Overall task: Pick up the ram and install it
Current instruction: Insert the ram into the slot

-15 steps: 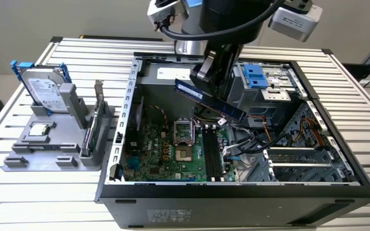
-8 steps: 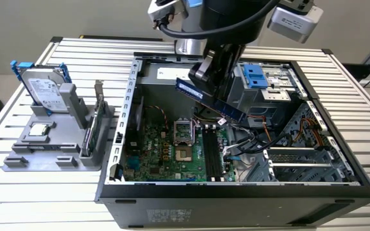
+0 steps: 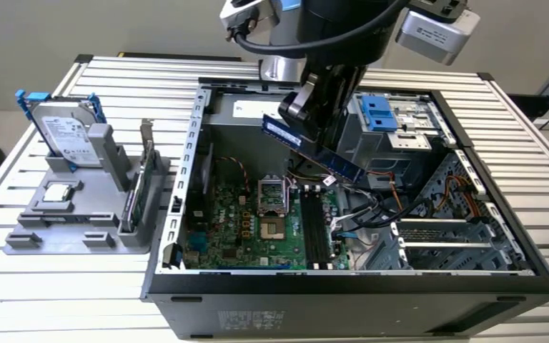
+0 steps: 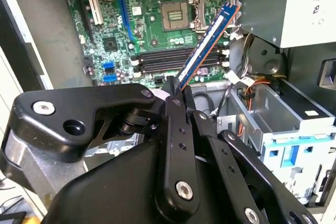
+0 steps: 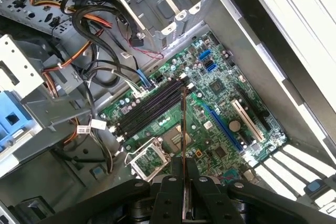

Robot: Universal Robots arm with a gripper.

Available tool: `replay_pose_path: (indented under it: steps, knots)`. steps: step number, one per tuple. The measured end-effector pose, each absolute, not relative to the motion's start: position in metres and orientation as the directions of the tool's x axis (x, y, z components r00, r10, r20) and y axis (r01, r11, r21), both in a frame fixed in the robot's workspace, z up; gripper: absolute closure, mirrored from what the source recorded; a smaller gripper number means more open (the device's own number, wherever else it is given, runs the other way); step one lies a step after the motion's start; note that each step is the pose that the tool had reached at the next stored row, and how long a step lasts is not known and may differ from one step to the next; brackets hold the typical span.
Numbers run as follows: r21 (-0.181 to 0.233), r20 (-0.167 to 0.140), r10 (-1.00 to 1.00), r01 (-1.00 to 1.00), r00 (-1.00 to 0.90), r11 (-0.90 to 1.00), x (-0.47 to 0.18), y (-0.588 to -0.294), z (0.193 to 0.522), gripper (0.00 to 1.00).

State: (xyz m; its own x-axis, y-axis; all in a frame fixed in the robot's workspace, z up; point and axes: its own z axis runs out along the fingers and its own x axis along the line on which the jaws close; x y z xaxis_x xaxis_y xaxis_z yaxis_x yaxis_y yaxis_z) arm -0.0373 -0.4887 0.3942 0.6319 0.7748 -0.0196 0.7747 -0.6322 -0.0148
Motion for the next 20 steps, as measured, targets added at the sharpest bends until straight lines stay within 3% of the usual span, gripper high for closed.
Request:
replay_pose_path:
  steps: [20]
  knots:
    - [-0.015,-0.02,0.741,0.74,0.672,-0.672,-0.0373,-0.4886,0.3951,1.0]
